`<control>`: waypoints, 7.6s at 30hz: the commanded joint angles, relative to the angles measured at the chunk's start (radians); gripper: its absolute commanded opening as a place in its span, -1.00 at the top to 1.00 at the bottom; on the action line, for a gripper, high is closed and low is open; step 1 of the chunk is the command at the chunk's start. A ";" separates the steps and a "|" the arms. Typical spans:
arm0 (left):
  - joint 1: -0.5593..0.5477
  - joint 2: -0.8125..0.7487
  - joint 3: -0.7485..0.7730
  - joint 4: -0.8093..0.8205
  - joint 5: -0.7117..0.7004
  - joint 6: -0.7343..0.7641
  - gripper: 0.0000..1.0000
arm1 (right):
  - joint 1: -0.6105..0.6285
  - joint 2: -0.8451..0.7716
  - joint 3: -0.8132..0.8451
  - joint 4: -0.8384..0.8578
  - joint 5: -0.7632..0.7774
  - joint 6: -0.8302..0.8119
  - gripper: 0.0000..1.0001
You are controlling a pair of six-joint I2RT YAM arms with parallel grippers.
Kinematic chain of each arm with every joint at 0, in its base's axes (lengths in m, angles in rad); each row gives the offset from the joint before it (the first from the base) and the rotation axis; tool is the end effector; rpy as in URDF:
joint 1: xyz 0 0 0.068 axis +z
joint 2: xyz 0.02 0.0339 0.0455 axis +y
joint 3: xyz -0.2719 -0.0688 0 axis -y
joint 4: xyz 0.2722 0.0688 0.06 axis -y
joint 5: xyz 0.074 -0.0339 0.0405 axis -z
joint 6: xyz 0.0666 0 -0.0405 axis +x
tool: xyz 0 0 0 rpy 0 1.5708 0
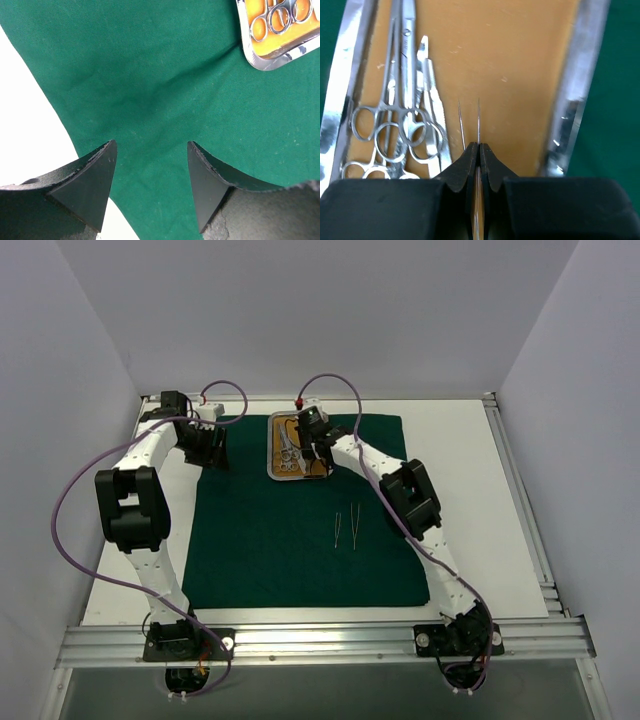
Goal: Open and lay out the surgical kit
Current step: Pick up the medical item from the container, then place the medical item in the surgical kit, then adjust the medical item.
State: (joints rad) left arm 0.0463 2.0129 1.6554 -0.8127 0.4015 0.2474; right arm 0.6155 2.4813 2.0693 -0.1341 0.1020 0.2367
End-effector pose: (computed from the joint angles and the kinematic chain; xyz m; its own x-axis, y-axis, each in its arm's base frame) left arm 0.4658 -0.0045 0.1956 -0.8650 0.1856 -0.4662 0.3315 0.9088 -0.2534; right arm 0.5167 0.3571 0.1534 -0.5303 -0.0893 -0.8431 -0.3898 0.9087 0.1490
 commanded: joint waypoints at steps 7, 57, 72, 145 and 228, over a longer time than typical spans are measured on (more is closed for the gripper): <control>-0.003 -0.025 0.029 -0.009 0.025 0.016 -0.35 | 0.038 -0.346 -0.213 0.091 0.270 0.059 1.00; -0.003 -0.112 -0.026 -0.009 0.034 0.030 -0.35 | 0.322 -0.564 -0.965 0.051 0.430 0.647 1.00; -0.002 -0.108 -0.023 -0.011 0.036 0.032 -0.35 | 0.319 -0.636 -0.916 -0.013 0.439 0.615 0.63; -0.467 -0.296 -0.503 0.767 0.473 -0.043 -0.64 | 0.113 -0.918 -0.867 0.093 -0.070 0.532 1.00; -0.274 -0.336 -0.307 0.055 0.482 0.044 -0.76 | 0.116 -0.760 -0.834 0.042 -0.050 0.510 0.99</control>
State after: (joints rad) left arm -0.3214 1.7569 1.2884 -0.5446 0.8711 0.1276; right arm 0.7269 1.7115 1.2556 -0.0029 0.1020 0.7174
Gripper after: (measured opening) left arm 0.880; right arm 0.037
